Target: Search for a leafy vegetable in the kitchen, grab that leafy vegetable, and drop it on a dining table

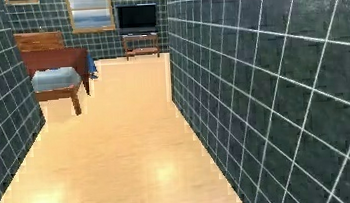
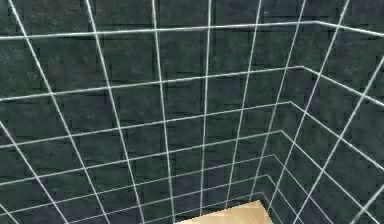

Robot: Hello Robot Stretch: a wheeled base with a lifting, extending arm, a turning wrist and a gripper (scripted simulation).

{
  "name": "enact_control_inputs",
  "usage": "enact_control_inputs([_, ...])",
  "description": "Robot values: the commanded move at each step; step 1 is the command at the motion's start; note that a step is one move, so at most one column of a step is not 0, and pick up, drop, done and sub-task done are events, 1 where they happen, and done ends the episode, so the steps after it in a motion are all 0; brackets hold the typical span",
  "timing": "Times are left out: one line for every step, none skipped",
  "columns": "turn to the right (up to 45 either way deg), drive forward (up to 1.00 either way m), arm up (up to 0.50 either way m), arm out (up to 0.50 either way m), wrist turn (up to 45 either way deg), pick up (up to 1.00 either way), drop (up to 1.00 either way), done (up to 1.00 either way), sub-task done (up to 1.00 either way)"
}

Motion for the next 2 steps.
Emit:
enact_control_inputs([-15.0, 0.0, 0.0, 0.0, 0.0, 0.0, 0.0, 0.0, 0.0])
enact_control_inputs([0.0, 1.0, 0.0, 0.0, 0.0, 0.0, 0.0, 0.0, 0.0])
